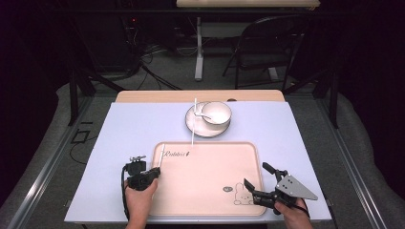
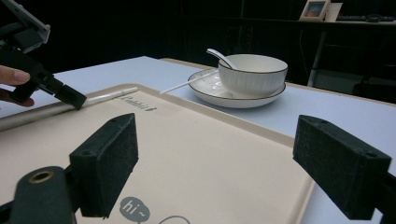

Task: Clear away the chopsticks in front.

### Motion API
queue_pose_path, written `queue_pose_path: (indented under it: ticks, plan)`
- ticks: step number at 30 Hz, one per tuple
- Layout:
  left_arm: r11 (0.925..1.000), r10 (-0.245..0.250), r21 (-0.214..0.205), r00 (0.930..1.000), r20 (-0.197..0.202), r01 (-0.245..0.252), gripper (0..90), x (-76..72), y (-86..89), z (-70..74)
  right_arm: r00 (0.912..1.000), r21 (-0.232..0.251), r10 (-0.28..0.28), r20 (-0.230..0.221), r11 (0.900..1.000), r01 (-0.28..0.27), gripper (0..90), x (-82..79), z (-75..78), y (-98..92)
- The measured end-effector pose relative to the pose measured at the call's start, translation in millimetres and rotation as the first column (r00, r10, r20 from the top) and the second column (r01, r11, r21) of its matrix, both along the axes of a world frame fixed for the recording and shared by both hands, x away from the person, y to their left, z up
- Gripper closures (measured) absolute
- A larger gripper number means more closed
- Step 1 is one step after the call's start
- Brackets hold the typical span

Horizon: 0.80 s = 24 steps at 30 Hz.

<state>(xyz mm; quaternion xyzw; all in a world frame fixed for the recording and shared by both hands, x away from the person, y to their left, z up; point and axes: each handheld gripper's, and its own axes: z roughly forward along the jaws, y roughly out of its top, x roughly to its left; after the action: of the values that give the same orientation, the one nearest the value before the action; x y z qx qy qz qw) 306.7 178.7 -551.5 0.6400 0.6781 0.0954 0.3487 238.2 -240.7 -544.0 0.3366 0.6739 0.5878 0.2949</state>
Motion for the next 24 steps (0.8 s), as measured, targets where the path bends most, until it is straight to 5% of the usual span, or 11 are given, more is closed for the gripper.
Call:
queue_pose_path:
  ticks: [15,24]
  plan:
    - [0.9999,0.0,-0.01,1.0,0.007,0.0,80.9,-1.1,1.5,3.7,1.0,0.001,-0.001,-0.003,1.0,0.001,13.3,0.0,0.0,0.0]
    - [0.9996,-0.016,-0.023,0.9984,0.055,0.018,61.5,1.8,2.4,20.2,1.0,0.003,-0.002,-0.006,1.0,0.002,13.3,0.2,-0.1,-0.4]
